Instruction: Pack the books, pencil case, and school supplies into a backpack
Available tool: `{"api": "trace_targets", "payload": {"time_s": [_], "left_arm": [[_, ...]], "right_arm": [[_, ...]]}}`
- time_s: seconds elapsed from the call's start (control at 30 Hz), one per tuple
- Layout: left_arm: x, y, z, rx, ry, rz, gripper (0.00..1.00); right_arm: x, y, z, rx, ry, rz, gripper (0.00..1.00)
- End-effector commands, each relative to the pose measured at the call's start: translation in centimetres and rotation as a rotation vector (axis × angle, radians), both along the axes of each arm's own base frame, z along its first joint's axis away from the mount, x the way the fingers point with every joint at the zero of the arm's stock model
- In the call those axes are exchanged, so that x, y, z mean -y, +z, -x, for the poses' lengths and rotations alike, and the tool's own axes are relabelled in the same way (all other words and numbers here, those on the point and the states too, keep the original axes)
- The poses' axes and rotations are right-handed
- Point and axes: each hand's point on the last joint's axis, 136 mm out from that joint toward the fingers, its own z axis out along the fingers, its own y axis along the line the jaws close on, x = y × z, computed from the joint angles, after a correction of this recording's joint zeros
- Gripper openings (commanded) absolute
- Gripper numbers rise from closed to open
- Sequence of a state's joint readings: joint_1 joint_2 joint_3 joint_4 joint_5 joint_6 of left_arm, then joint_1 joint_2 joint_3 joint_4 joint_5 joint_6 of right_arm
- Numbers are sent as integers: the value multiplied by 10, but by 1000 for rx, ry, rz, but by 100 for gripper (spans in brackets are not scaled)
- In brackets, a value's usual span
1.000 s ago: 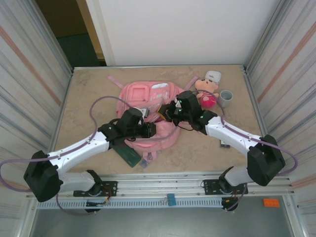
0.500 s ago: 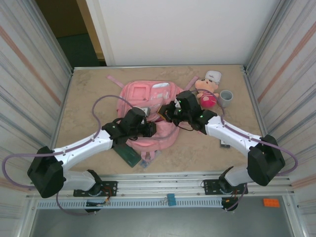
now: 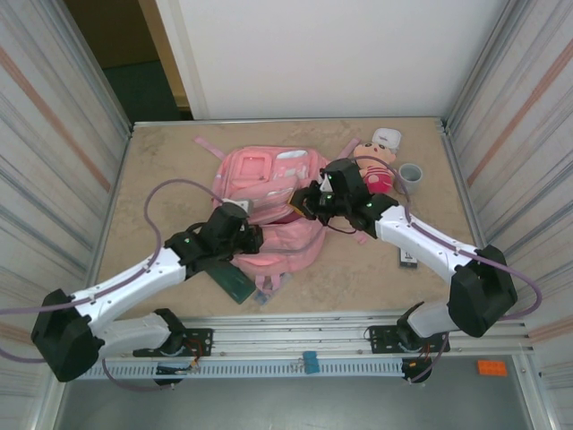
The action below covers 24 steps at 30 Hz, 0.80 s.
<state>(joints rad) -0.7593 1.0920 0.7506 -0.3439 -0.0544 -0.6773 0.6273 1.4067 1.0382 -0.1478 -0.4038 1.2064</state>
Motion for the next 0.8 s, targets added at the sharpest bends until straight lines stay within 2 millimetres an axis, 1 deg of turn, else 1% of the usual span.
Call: {"api": "trace_targets", "payload": {"time_s": [0.0,0.07,0.1,0.13,0.17,0.2,0.3,0.37,0.47,0.6,0.7,0.77], "left_arm": [[-41,-14,0,-5,90,-97,0],[-50,-15,-1,1,87,-102,0],[-51,-14,-2,6,70,-95,0],[-49,-12,-4,19,48,-78,0],[-41,-6,-6,34,6,-37,0],[-33,2,-8,57,-30,7,0],[-11,21,-15,104,-85,111,0],[-4,25,-20,106,-86,143,0],[4,26,-25,96,-97,167,0],[10,28,-27,95,-112,179,0],[11,30,-27,95,-120,185,0],[11,30,-26,96,-120,185,0]], "right_arm": [[7,38,-7,102,60,-50,0],[13,40,-10,95,75,-63,0],[17,41,-12,89,81,-66,0],[20,41,-14,84,79,-64,1],[25,41,-16,77,67,-54,4],[29,39,-18,71,48,-41,12],[28,34,-20,61,4,-40,46],[22,28,-16,34,-45,-66,54],[8,16,-7,19,-117,-108,59],[-11,5,3,13,-169,-123,60],[-20,4,3,24,-163,-112,59],[-22,0,1,27,-156,-89,58]]}}
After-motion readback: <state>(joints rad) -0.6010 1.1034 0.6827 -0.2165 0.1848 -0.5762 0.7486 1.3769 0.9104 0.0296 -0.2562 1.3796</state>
